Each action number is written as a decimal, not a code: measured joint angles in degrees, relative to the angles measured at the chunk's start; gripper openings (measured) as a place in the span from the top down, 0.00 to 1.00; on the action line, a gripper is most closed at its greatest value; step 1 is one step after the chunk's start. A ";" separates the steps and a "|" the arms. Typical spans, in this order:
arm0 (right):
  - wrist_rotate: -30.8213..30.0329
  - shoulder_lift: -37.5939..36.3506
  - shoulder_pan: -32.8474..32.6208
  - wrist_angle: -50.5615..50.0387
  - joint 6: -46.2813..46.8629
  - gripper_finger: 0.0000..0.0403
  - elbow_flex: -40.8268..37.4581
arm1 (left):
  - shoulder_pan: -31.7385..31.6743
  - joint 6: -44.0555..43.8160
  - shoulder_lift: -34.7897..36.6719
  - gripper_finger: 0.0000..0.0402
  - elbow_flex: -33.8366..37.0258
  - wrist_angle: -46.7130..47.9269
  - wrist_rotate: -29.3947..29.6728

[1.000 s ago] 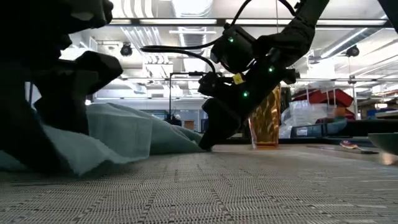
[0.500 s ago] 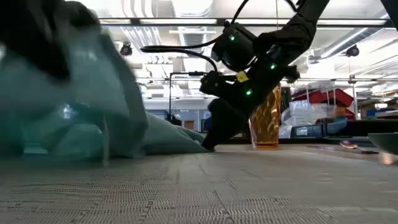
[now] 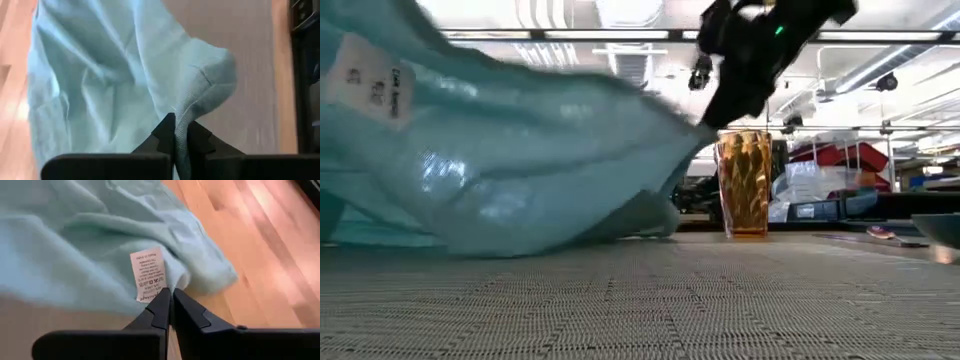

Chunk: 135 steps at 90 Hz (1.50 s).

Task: Set table place
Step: Fold the blue table napkin

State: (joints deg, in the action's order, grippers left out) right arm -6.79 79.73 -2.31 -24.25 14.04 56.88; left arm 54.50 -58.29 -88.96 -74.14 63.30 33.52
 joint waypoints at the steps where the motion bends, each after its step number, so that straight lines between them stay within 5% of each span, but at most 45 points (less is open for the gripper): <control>1: 0.32 -0.44 -0.13 -0.54 0.40 1.00 0.00 | 0.22 -0.33 0.01 1.00 0.02 0.23 0.00; 21: 2.76 -2.10 -6.87 -5.74 7.29 1.00 -1.05 | 2.88 -5.13 0.03 1.00 2.71 -3.40 -0.02; 43: -2.17 6.38 -18.56 -5.06 11.52 1.00 -3.87 | 3.47 -7.42 0.03 1.00 8.82 -15.28 -0.04; 64: -0.23 15.37 -24.59 -5.90 6.79 0.98 -3.10 | 3.23 -7.35 0.02 1.00 11.73 -16.22 0.00; 107: -0.26 15.92 -25.61 -13.96 -8.76 0.59 4.40 | 3.25 -8.74 0.01 1.00 12.03 -16.67 -0.04; 135: 0.64 16.10 -28.23 -13.75 -9.64 0.57 3.64 | 3.24 -8.60 0.01 1.00 12.03 -16.57 0.02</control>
State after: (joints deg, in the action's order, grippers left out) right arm -6.15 95.83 -30.54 -38.00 4.40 60.52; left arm 57.74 -66.89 -88.95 -62.11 46.73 33.54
